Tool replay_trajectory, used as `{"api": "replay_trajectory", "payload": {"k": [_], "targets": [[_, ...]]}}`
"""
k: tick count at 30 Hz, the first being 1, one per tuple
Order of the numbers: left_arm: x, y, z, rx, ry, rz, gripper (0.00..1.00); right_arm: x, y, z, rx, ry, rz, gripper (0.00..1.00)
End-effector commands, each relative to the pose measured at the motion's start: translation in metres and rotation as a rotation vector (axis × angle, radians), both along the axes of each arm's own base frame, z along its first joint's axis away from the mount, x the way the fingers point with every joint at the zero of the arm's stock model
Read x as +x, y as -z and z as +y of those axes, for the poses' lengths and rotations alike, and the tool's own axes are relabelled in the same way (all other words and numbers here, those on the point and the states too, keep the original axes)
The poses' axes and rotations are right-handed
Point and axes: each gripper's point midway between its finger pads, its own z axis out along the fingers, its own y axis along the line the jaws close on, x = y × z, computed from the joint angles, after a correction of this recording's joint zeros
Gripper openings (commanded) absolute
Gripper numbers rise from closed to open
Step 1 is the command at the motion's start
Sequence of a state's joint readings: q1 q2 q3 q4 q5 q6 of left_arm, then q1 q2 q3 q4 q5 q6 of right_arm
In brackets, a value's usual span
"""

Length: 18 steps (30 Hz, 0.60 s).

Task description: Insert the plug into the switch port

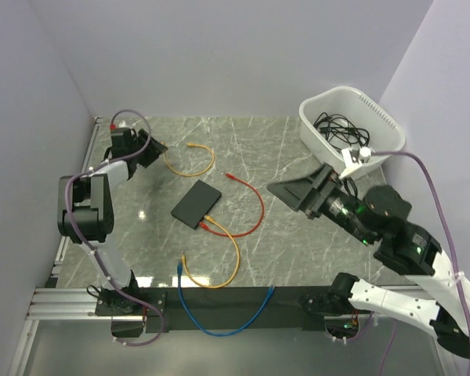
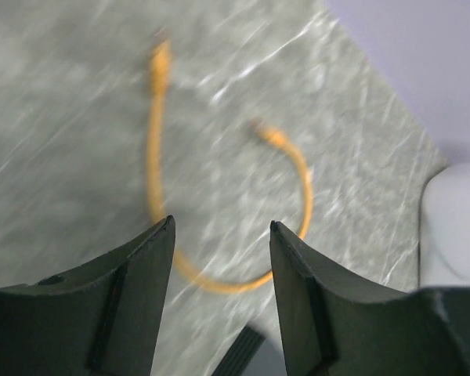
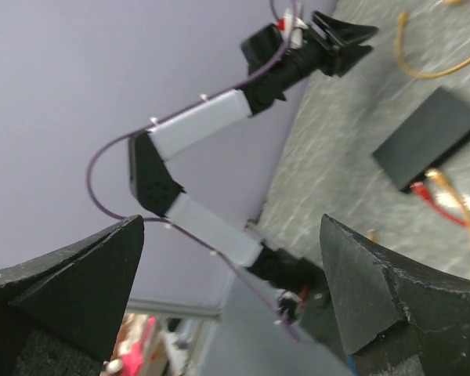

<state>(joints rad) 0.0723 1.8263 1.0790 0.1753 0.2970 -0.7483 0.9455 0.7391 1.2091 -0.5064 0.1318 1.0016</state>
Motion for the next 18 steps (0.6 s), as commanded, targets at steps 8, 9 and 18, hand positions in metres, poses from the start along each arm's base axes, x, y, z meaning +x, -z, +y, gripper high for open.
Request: {"api": "replay_trajectory", "payload": {"k": [8,9,18], "targets": [[0.086,-0.021,-0.052,0.093,0.051,-0.011,0.57,-0.006,0.014,-0.067,0.01,0.171,-0.26,0.99],[0.09,-0.006,-0.052,0.097,0.048,0.014,0.57,-0.006,0.014,-0.07,-0.006,0.18,-0.263,0.99],[0.095,0.023,-0.073,0.104,0.045,0.057,0.57,-0.001,0.027,-0.066,-0.093,0.177,-0.251,0.97]]}}
